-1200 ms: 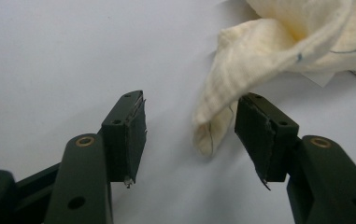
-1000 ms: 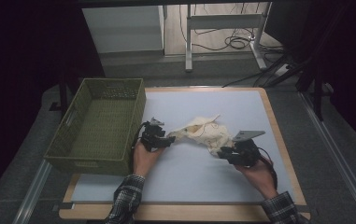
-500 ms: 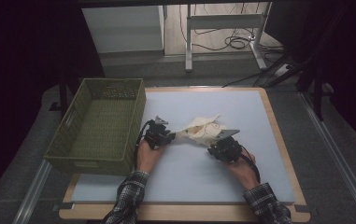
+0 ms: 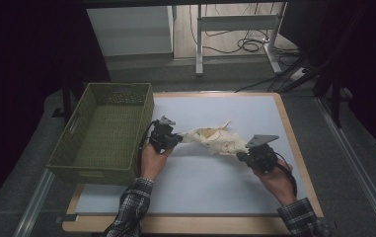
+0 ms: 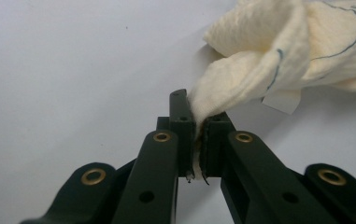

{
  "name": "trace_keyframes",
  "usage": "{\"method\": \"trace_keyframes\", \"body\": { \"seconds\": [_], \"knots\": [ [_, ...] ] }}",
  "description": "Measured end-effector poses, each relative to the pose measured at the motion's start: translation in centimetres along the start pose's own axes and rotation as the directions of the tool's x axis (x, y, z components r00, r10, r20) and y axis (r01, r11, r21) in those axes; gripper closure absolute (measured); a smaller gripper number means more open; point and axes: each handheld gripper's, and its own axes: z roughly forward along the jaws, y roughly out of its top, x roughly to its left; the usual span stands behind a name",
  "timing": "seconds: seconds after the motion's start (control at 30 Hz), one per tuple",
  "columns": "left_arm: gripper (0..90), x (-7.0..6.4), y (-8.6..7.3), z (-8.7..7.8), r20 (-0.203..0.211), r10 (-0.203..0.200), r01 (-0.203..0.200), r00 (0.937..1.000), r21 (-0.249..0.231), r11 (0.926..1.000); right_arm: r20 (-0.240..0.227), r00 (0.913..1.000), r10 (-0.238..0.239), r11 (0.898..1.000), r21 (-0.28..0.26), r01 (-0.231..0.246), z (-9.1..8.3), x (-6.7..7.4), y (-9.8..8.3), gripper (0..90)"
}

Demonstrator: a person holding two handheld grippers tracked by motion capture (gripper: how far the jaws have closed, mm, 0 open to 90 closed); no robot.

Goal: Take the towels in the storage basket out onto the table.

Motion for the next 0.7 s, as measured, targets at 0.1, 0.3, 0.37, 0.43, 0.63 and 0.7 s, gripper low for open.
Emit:
{"method": "trace_keyframes", "body": {
  "seconds": [0.1,0.3,0.37,0.43,0.63,0.7],
  "knots": [
    [85.9,0.3,0.4,-0.5,0.007,-0.014,0.014,0.9999,-0.018,0.9997,0.051,0.9985,0.019,1.0,-0.004,-0.019,-2.3,-1.4,-0.4,89.7],
    [83.2,0.4,1.2,-0.2,0.027,-0.056,0.055,0.9981,0.024,0.9982,0.09,0.9895,0.113,0.993,-0.039,-0.11,-4.8,-5.1,-1.1,89.5],
    [73.9,0.5,0.9,1.1,0.03,-0.077,0.073,0.9966,0.101,0.9922,0.058,0.9865,0.153,0.988,-0.023,-0.152,-4.3,-5.9,-1.7,88.6],
    [60.6,0.5,0.6,1.7,0.019,-0.061,0.058,0.9979,0.122,0.9908,0.046,0.9853,0.164,0.986,-0.015,-0.164,-3.9,-6.1,-2.1,87.9],
    [45.3,0.7,-1.0,2.2,0.001,-0.039,0.039,0.9992,0.114,0.9927,0.014,0.9859,0.167,0.986,0.003,-0.167,-3.0,-5.1,-3.9,75.0],
    [45.4,0.6,-1.1,2.0,0.003,-0.032,0.031,0.9995,0.109,0.9936,0.006,0.987,0.16,0.987,0.006,-0.16,-3.2,-4.8,-3.9,74.6]
  ]
}}
